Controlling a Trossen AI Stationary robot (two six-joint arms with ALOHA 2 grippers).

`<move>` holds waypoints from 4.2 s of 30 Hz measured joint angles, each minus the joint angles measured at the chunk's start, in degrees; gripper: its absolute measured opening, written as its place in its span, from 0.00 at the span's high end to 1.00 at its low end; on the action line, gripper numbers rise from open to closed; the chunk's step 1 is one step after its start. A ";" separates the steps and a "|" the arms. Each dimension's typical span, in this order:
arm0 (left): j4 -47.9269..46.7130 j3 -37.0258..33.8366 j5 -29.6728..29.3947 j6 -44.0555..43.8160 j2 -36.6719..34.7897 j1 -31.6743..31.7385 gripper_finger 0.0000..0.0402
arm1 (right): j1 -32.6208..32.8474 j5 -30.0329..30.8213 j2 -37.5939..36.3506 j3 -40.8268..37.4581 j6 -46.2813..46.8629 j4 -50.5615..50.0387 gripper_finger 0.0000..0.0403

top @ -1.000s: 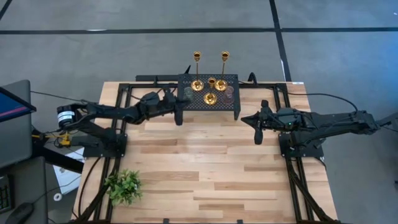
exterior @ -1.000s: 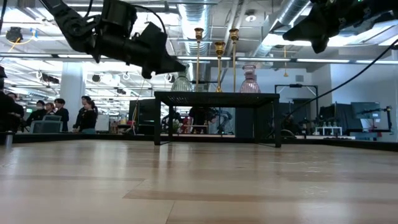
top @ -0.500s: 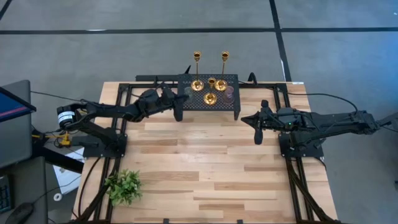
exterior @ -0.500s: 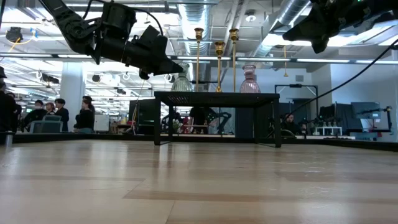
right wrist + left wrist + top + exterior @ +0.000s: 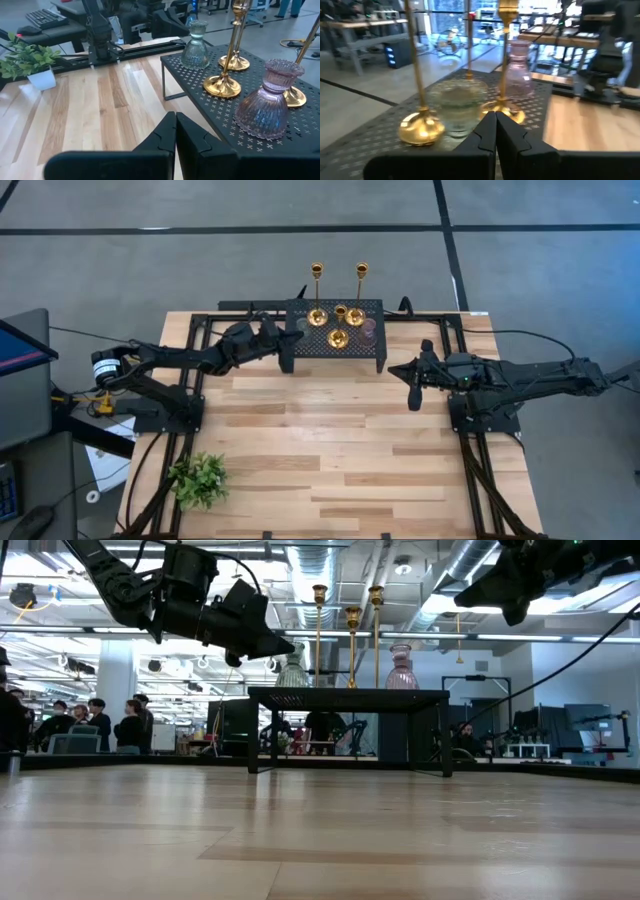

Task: Pick & Place candle stick holders
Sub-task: Return to Home Position

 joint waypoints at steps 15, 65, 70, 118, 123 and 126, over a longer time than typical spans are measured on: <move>-3.03 -0.04 12.56 -0.65 -5.66 -6.83 0.99 | 2.49 -6.27 -2.89 0.00 -4.88 0.09 1.00; -33.11 -12.83 3.78 2.67 -58.60 -6.78 0.99 | -2.56 -9.09 -37.57 0.02 -7.08 -16.56 1.00; -38.89 -12.79 3.37 1.85 -64.43 -6.77 0.99 | -2.56 -8.88 -37.59 0.02 -7.08 -16.89 1.00; -33.93 -31.28 5.35 -3.66 -69.18 -6.77 0.99 | -2.40 -16.34 -37.55 -30.14 -5.61 13.03 1.00; -34.17 -31.28 5.35 -3.86 -69.18 -6.78 0.99 | -2.40 -20.16 -37.44 -30.16 -6.05 10.58 1.00; -34.17 -31.28 5.37 -3.88 -69.06 -6.77 0.99 | -2.40 -20.23 -37.05 -30.16 -6.57 10.54 1.00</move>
